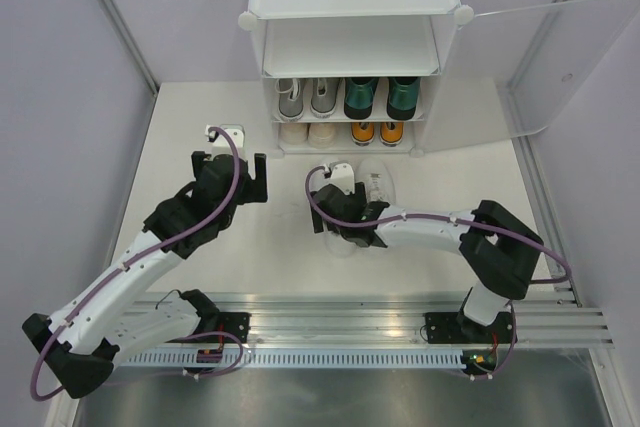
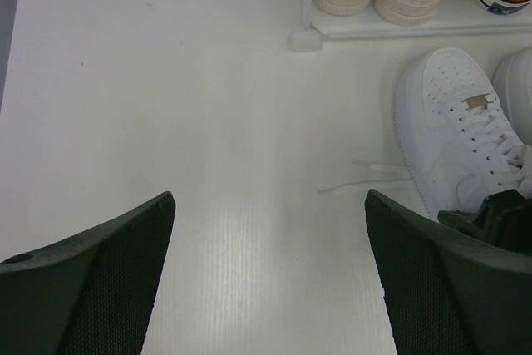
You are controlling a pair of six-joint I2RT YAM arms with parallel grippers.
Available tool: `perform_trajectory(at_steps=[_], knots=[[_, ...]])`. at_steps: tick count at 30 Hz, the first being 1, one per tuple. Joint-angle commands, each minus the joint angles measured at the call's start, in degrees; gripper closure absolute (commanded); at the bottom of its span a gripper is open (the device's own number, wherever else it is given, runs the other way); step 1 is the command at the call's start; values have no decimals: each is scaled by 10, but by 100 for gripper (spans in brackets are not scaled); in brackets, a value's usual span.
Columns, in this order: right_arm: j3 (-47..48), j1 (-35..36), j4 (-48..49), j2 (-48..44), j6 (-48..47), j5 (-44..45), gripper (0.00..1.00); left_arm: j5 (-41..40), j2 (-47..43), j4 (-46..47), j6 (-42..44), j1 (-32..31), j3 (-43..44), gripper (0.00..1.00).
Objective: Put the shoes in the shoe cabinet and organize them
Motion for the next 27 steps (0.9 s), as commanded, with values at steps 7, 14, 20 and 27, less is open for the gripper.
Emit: perform_trajectory(at_steps=[7,14,20,27], knots=[[37,6,-46,98,24,-21,11,15,-8,16,21,2,-2,3],[44,6,-49,98,-1,-35,49,17,-8,18,21,2,-2,4],[27,6,-24,-39,-58,-63,79,17,-10,18,22,2,-3,4],[3,-4,-1,-176,-62,-81,83,16,-17,18,23,2,-3,4]])
